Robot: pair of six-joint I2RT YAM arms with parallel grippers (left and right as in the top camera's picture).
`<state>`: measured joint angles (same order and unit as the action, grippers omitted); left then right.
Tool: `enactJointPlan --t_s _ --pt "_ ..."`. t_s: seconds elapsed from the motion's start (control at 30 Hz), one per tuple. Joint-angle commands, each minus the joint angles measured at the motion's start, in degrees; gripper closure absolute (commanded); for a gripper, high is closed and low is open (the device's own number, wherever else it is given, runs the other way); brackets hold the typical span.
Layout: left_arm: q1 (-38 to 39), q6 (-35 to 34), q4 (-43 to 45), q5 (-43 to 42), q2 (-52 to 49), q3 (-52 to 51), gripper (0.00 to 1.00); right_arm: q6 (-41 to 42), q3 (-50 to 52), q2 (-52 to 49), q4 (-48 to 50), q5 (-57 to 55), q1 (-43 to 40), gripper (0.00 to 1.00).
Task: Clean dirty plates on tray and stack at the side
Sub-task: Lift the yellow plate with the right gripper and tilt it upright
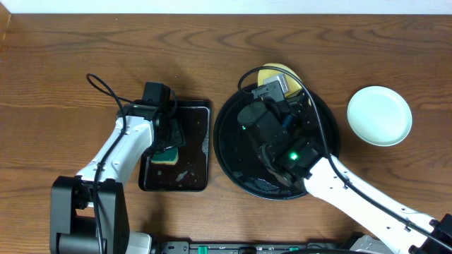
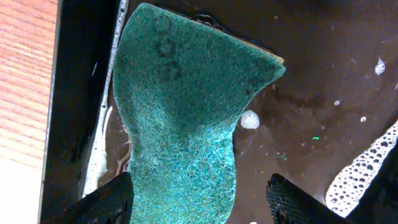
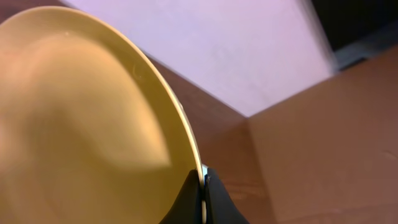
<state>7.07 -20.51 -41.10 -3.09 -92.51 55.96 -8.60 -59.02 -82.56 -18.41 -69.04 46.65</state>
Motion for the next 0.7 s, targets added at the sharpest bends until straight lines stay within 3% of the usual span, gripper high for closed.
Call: enactJointPlan --t_s 0.0,0.17,0.67 --pt "-0.1 0.6 -0.1 -0.3 0.4 0.4 0.3 -0.7 0.1 0.7 1.9 -10.8 1.3 0.99" --pt "-0.1 0.6 -0.1 -0.4 0.4 0.4 0.3 -0.7 0.1 0.7 5.3 -15.6 1.4 0.99" --pt "0.8 1.0 0.3 -0.6 0.4 0.4 0.3 0.9 0.1 0.7 5.9 -15.6 1.4 0.99"
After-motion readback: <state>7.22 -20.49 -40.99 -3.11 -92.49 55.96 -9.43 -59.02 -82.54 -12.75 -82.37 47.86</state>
